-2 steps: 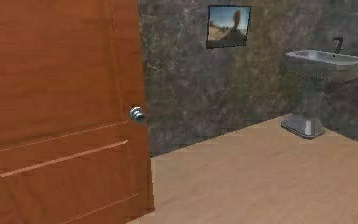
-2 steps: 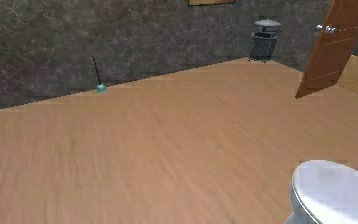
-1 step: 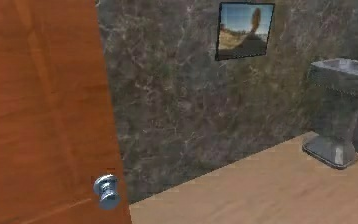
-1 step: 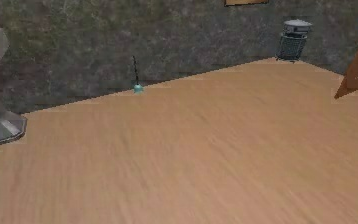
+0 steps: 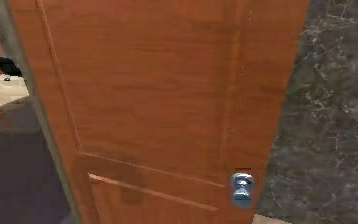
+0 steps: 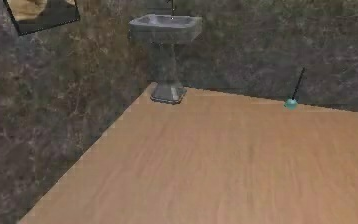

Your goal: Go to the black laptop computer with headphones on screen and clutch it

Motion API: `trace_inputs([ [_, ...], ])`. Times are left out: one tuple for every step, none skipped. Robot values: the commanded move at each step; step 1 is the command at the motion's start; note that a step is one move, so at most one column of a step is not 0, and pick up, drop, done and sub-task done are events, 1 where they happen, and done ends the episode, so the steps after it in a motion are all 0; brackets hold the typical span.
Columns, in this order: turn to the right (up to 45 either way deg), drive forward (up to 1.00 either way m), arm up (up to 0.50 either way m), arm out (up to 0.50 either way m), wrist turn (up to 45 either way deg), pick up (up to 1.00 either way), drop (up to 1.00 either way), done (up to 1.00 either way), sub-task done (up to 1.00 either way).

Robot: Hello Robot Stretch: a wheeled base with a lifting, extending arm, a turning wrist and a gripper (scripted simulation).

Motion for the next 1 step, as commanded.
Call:
trace_inputs([
  [-45.0,0.00,0.00,0.00,0.0,0.00,0.00,0.00,0.00],
])
